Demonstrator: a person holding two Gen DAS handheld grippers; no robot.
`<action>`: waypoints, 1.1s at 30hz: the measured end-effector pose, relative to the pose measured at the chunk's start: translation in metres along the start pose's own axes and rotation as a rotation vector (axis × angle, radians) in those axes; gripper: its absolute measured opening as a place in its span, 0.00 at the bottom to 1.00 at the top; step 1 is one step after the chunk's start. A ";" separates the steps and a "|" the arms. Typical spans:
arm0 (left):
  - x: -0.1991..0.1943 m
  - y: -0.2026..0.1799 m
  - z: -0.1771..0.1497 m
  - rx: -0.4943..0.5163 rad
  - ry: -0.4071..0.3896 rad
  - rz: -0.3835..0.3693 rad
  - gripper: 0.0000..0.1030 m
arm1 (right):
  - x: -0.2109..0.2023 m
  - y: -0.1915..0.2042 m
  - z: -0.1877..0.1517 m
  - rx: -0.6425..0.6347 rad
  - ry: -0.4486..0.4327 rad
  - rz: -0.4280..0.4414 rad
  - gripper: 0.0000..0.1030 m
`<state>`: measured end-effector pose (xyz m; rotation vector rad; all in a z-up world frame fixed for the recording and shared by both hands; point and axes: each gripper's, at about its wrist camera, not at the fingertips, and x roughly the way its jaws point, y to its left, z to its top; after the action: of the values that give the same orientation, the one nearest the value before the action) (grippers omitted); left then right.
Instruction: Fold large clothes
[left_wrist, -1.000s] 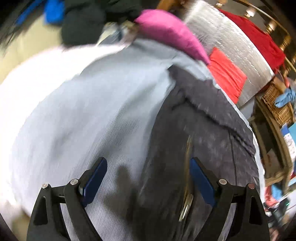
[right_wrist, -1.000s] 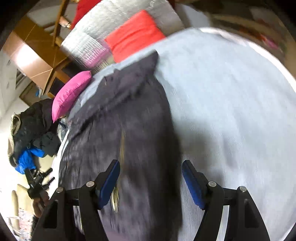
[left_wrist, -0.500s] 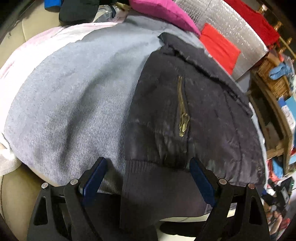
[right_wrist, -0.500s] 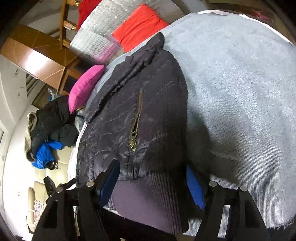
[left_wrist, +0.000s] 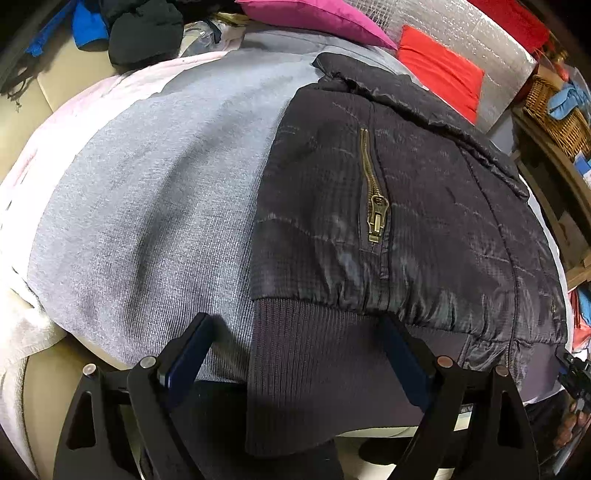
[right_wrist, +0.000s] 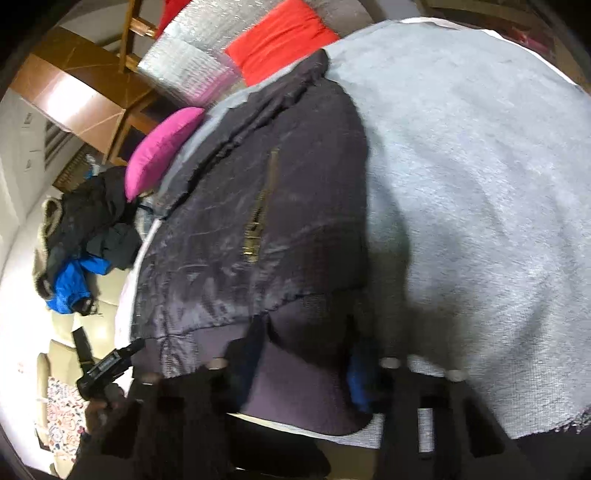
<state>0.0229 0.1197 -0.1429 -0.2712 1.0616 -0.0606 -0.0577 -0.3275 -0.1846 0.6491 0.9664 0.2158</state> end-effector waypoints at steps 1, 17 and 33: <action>0.000 -0.001 0.000 0.002 0.001 0.003 0.88 | 0.001 -0.001 0.000 0.000 0.003 -0.009 0.33; -0.027 -0.019 -0.004 0.051 -0.035 -0.025 0.08 | -0.014 0.022 0.003 -0.115 0.001 -0.087 0.10; -0.043 0.005 -0.017 -0.050 -0.007 -0.039 0.65 | -0.031 -0.015 0.005 0.026 0.002 -0.027 0.36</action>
<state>-0.0133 0.1287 -0.1153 -0.3369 1.0524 -0.0681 -0.0725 -0.3555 -0.1705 0.6595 0.9808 0.1798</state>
